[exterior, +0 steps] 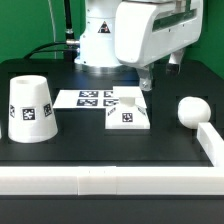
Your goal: Assemble lamp
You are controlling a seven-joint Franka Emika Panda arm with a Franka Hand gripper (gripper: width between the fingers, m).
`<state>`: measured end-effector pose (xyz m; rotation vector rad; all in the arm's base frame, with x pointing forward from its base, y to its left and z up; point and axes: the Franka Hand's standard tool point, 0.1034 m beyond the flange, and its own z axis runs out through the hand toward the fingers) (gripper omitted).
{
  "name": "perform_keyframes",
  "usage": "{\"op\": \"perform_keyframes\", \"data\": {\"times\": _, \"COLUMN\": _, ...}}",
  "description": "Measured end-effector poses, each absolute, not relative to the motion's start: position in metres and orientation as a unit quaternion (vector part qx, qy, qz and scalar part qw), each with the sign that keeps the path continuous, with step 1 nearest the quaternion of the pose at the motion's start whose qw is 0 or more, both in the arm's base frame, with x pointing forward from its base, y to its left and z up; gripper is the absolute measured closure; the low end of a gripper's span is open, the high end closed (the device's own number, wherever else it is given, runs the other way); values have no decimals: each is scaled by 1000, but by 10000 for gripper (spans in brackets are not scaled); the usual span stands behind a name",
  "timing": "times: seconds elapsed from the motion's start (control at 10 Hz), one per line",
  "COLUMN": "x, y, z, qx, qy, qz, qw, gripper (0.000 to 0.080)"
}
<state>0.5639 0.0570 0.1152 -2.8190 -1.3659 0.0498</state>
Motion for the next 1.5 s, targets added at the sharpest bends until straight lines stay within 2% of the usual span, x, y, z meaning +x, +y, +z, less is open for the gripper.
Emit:
{"op": "perform_keyframes", "data": {"times": 0.6, "x": 563, "y": 56, "z": 115, "qx": -900, "qy": -436, "qz": 16, "qw": 4, "gripper": 100}}
{"op": "perform_keyframes", "data": {"times": 0.8, "x": 535, "y": 39, "z": 114, "qx": -904, "qy": -427, "qz": 18, "qw": 0, "gripper": 100}}
{"op": "perform_keyframes", "data": {"times": 1.1, "x": 491, "y": 25, "z": 104, "qx": -909, "qy": -416, "qz": 11, "qw": -4, "gripper": 100}}
{"op": "perform_keyframes", "data": {"times": 1.2, "x": 483, "y": 22, "z": 101, "qx": -912, "qy": -411, "qz": 13, "qw": -4, "gripper": 100}}
{"op": "perform_keyframes", "data": {"times": 1.5, "x": 484, "y": 23, "z": 101, "qx": -930, "qy": -366, "qz": 13, "qw": -4, "gripper": 100}}
